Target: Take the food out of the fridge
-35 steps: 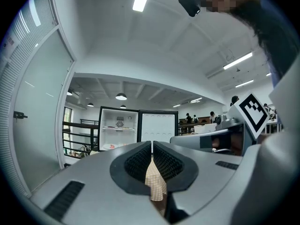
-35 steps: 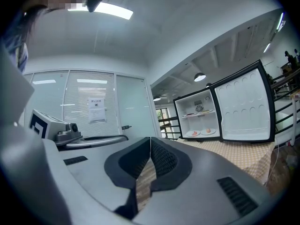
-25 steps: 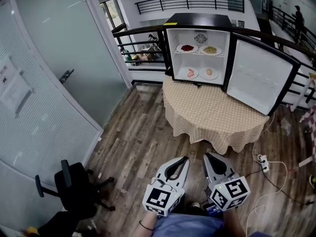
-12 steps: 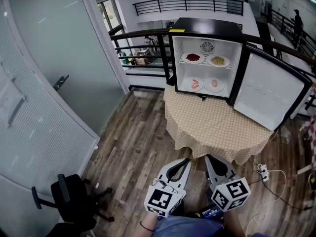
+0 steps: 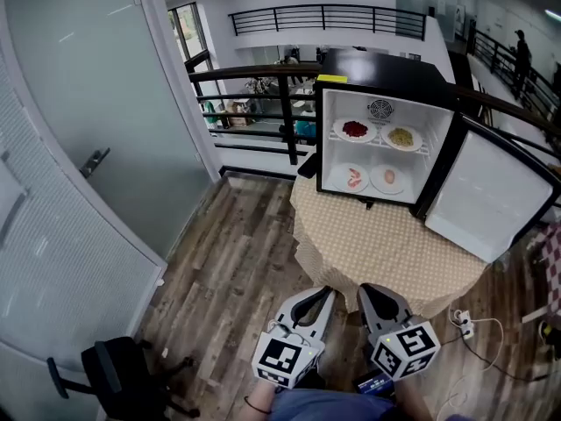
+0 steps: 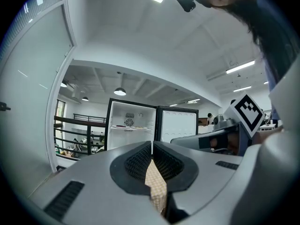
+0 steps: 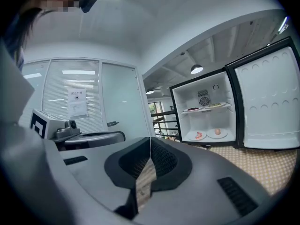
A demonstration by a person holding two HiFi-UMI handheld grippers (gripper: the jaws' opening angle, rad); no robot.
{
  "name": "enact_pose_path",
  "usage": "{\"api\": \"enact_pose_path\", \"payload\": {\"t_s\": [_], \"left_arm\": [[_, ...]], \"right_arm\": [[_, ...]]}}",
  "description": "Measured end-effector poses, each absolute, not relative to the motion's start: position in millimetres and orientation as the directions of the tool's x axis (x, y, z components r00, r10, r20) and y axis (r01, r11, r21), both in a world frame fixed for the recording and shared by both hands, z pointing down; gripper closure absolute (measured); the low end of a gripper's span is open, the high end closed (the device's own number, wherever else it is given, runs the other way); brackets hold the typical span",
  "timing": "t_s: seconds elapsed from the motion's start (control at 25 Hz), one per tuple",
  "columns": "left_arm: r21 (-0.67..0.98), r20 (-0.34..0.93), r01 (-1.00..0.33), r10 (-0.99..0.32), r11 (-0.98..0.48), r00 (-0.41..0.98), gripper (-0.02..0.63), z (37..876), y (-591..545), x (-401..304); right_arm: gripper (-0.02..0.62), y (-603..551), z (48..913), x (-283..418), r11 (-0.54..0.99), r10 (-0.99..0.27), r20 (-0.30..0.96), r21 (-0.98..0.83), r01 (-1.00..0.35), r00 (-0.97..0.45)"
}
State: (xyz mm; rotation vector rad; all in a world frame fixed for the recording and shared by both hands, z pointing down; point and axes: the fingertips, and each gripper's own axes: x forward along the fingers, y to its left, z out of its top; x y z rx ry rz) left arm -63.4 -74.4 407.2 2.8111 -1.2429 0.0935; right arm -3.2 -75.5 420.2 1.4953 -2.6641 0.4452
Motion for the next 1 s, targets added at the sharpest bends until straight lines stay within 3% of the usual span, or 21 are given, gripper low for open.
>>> {"api": "enact_pose_path", "payload": {"t_s": [0.56,1.0], "left_arm": [[0.068,0.097,-0.692,-0.685,-0.719,0.722,0.583,417.3,-157.5,-90.0],[0.105,0.107,-0.638,-0.629,-0.763,0.77,0.583,427.0,-179.7,-68.1]], "right_arm": [[0.577,-146.3,429.4,-20.5,0.384,-0.878,0.207,-0.235,-0.893,-0.432],[0.577,-166.5,436.9,-3.2,0.324,-0.889,0.236,-0.282,-0.903,-0.393]]}}
